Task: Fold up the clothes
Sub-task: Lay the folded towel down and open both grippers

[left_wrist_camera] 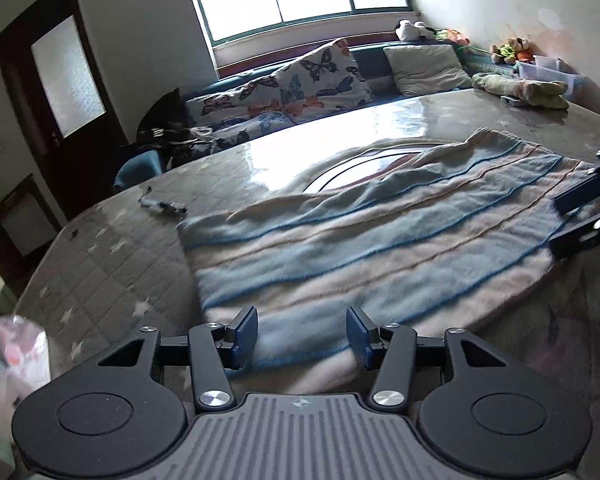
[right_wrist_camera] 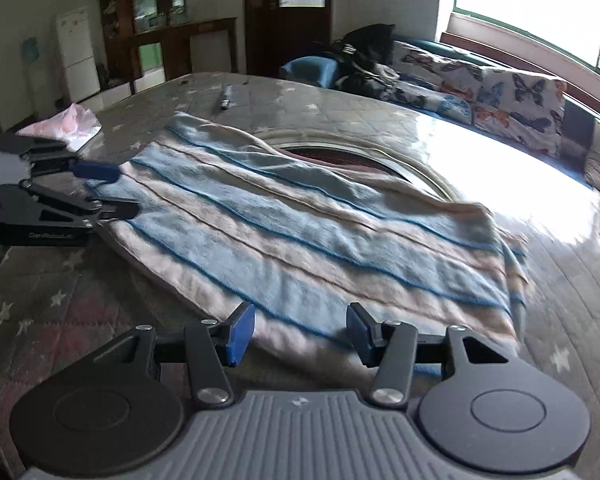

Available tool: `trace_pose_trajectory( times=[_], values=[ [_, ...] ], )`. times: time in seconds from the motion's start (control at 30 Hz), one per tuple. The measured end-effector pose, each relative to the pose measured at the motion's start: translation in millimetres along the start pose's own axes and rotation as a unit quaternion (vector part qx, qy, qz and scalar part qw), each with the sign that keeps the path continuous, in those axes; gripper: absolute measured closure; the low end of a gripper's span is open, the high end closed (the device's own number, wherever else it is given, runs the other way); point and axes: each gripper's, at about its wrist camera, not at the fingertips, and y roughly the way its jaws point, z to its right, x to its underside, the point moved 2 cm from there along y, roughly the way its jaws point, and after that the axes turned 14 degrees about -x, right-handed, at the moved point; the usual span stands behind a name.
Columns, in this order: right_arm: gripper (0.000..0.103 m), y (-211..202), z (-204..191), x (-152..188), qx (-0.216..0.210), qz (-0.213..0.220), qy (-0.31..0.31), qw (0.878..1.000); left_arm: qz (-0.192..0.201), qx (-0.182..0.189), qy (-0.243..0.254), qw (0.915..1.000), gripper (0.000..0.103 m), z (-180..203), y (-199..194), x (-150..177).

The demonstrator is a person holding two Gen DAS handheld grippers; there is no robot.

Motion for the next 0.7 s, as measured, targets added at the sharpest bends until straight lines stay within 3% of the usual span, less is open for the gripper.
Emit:
trace_pose_trajectory(
  times=[0.17, 0.37, 0.7],
  values=[
    [0.051, -17, 18, 15, 0.015, 0.003, 0.037, 0.999, -0.014, -0.004, -0.028, 0.9995, 0.050, -16, -2, 12],
    [0.051, -32, 32, 5, 0.028, 0.030, 0.046, 0.998, -0.023, 0.001, -0.040, 0.9989, 0.049, -21, -1, 11],
    [0.051, -10, 88, -39, 0.023, 0.055, 0.093, 0.994, -0.022, 0.007, -0.057, 0.9981, 0.050, -34, 33, -31]
  ],
)
